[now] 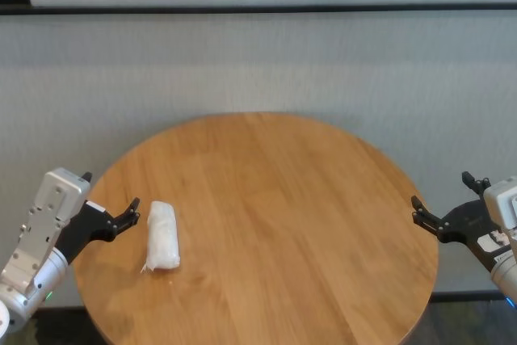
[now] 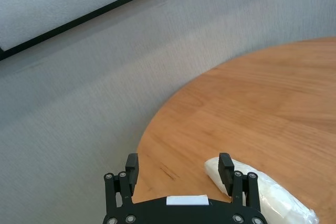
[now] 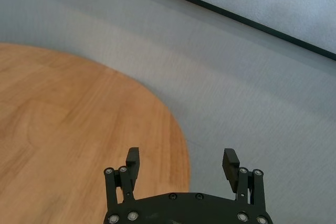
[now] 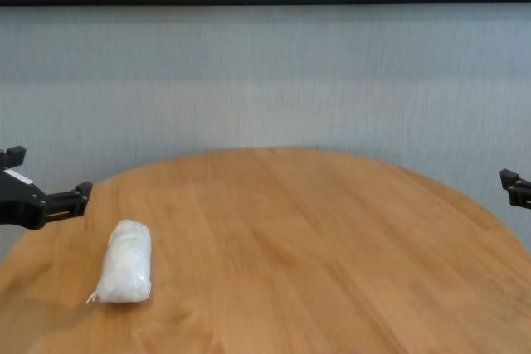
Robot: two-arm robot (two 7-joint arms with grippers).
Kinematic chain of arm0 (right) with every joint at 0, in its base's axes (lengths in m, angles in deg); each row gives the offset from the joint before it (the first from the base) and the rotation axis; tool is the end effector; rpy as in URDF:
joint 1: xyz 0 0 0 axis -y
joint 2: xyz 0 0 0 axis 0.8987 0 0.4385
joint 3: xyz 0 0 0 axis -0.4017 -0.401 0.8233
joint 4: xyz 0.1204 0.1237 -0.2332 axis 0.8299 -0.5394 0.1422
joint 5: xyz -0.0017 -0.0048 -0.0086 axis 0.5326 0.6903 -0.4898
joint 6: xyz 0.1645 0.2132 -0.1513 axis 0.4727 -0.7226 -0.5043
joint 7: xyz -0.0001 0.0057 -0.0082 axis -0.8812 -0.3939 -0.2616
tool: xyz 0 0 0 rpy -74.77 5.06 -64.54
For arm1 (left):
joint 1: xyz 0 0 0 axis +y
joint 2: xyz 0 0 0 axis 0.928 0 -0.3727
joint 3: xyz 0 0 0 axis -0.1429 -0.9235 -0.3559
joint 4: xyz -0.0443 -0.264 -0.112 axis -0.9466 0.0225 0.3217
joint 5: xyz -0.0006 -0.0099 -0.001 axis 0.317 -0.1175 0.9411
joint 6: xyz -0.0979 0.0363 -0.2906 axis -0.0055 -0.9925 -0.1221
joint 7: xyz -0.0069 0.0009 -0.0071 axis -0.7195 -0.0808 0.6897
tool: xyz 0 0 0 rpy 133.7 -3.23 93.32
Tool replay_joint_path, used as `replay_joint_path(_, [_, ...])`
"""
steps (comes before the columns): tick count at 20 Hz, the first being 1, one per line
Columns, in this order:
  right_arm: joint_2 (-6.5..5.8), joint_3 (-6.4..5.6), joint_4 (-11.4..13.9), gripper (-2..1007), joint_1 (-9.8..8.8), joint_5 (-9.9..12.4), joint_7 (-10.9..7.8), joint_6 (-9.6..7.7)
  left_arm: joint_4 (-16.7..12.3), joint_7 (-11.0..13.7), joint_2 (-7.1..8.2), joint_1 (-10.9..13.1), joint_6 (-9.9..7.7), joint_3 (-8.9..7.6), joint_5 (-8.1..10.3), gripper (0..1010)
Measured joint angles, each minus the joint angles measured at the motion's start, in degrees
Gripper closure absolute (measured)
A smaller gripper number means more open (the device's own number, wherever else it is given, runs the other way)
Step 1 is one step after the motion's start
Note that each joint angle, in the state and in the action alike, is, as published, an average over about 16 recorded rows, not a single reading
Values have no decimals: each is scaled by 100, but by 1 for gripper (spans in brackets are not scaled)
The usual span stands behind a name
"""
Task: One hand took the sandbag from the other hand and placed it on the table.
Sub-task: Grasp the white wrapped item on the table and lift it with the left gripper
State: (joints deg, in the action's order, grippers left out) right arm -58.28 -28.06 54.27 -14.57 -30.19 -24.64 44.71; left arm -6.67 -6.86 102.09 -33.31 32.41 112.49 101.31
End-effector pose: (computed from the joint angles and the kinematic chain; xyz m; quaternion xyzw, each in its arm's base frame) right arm 0.3582 -0.0826 -0.3023 -0.1415 -0.1325 -0.5799 0.7913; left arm 0.3580 0.0827 -0.3022 0.1415 -0.1325 0.5799 0.7912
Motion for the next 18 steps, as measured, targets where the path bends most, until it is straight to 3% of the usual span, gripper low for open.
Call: replay_joint_path(18, [0, 0, 0, 4, 0, 0, 0, 0, 0, 0, 0, 0, 0, 0, 0, 8])
